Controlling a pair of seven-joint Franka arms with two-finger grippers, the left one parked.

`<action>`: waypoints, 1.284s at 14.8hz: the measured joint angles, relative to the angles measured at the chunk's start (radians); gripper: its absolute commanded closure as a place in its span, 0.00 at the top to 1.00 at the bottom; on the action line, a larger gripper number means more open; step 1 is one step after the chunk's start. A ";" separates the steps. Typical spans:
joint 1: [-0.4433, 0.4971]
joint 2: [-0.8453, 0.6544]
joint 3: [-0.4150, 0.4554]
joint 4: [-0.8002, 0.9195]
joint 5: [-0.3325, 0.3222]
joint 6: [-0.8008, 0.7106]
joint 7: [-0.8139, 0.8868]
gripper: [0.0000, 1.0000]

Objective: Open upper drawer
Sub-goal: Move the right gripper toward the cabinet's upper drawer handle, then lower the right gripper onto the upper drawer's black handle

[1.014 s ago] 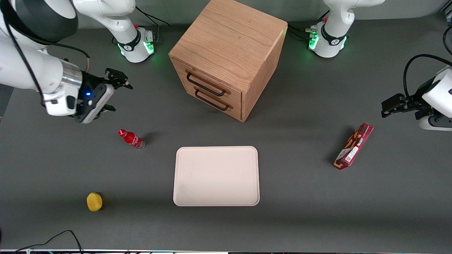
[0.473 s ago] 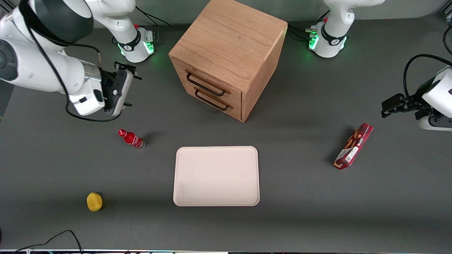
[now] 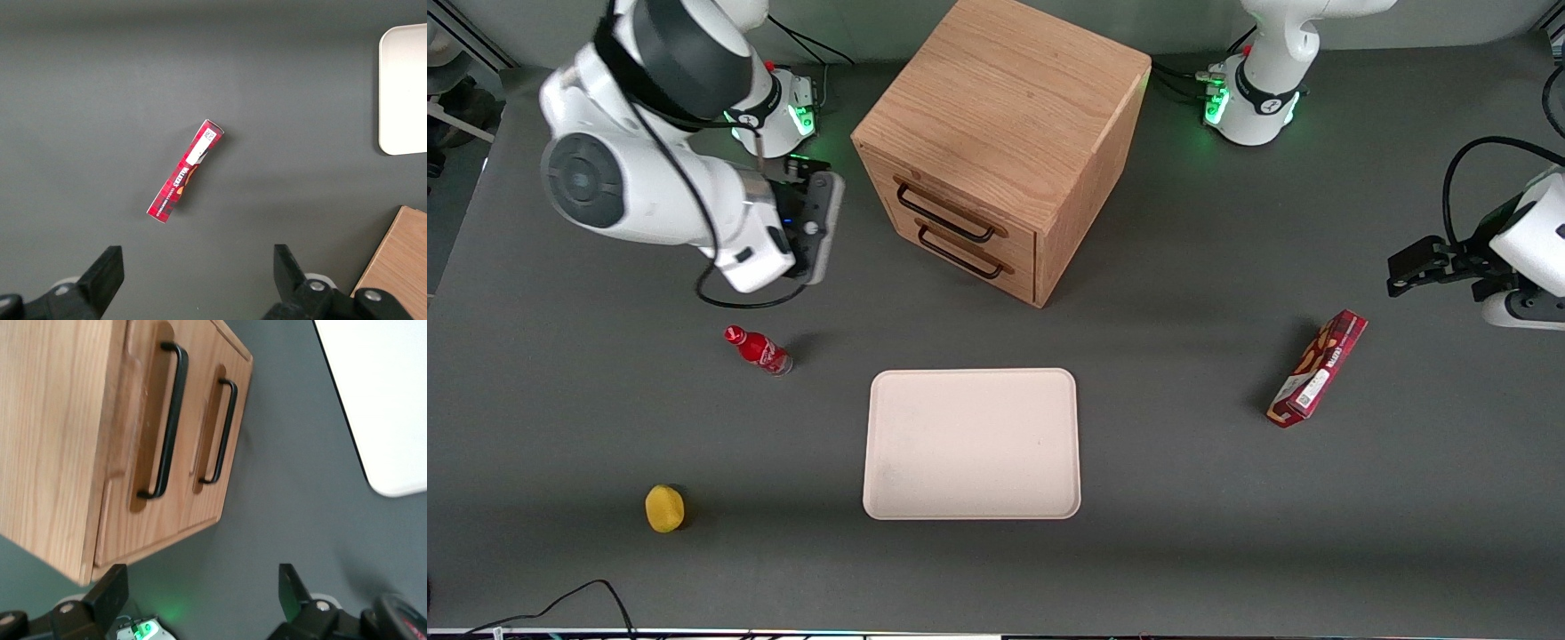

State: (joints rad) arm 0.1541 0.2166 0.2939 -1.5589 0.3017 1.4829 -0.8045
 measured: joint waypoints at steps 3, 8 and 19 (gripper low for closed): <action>0.041 0.066 0.001 0.059 0.026 0.000 0.009 1.00; 0.068 0.116 0.000 0.061 0.053 0.019 0.014 1.00; 0.072 0.128 0.060 -0.069 0.089 0.191 0.030 1.00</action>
State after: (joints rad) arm 0.2258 0.3451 0.3536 -1.6278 0.3904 1.6743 -0.7750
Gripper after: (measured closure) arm 0.000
